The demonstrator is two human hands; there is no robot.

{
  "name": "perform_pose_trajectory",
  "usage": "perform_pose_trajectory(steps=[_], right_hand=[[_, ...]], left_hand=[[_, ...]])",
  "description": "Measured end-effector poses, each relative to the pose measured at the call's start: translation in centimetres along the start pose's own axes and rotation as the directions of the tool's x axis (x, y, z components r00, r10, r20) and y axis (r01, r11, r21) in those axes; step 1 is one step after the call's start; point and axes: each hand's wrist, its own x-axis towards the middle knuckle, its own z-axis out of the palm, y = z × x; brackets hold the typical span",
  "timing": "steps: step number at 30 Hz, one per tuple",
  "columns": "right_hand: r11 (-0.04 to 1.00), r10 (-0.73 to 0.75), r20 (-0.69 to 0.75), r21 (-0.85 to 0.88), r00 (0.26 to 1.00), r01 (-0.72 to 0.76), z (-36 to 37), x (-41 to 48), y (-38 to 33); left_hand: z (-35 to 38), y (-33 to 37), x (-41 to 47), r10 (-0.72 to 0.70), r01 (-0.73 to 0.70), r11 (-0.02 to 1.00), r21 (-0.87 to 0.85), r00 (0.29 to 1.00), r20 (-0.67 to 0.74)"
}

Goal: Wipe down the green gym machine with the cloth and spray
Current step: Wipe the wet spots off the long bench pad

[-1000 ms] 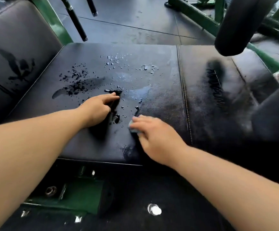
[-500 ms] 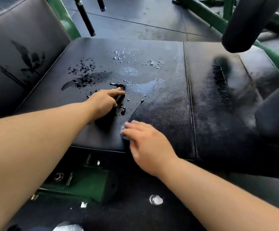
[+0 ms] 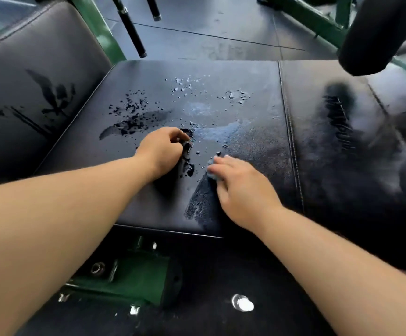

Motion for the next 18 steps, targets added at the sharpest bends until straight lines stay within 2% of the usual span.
perform_pose_trajectory(steps=[2,4,5,6,8,9,11,12,14,16,17,18], right_hand=[[0.987,-0.160,0.025,0.015,0.987,0.159,0.6,-2.0,-1.5],[0.973,-0.227,0.096,-0.012,0.969,0.229,-0.7,-0.2,0.0],[0.980,-0.179,0.140,-0.064,0.974,0.189,-1.5,1.4,1.7],[0.990,-0.061,0.126,-0.118,0.990,0.076,-2.3,3.2,3.8],[0.947,0.243,0.002,-0.217,0.970,-0.237,-4.4,6.8,7.9],[0.915,0.355,-0.071,-0.179,0.932,-0.362,-5.0,8.2,9.3],[0.890,0.426,-0.110,-0.129,0.898,-0.437,-4.1,9.6,8.3],[0.914,0.374,-0.095,-0.132,0.923,-0.384,-2.6,9.3,6.8],[0.987,0.116,-0.073,-0.099,0.991,-0.123,-0.2,7.2,2.5],[0.996,-0.063,0.010,-0.062,0.998,0.063,0.5,5.9,1.2],[0.993,-0.092,0.048,-0.070,0.995,0.095,0.1,6.2,2.0],[0.993,-0.057,0.064,-0.098,0.996,0.063,-0.7,7.1,3.3]], left_hand=[[-0.5,0.2,1.3,0.080,-0.080,0.991,0.103,0.997,0.001],[-1.2,0.9,3.3,0.137,-0.143,0.972,0.185,0.990,0.043],[-1.4,1.4,4.4,0.138,-0.149,0.965,0.214,0.988,0.066],[-1.3,1.8,5.2,0.123,-0.139,0.963,0.229,0.989,0.083],[-0.5,2.6,6.7,0.106,-0.129,0.967,0.219,0.988,0.111],[0.2,2.8,7.2,0.117,-0.143,0.968,0.208,0.985,0.130],[1.4,2.6,8.5,0.185,-0.221,0.955,0.198,0.965,0.188],[1.8,2.2,9.1,0.219,-0.265,0.941,0.210,0.951,0.216],[1.9,1.3,10.2,0.275,-0.323,0.918,0.231,0.937,0.217],[1.6,1.3,11.4,0.313,-0.343,0.915,0.211,0.935,0.166],[1.4,1.5,11.7,0.315,-0.344,0.917,0.204,0.935,0.160],[1.0,1.8,11.9,0.303,-0.340,0.917,0.209,0.934,0.190]])
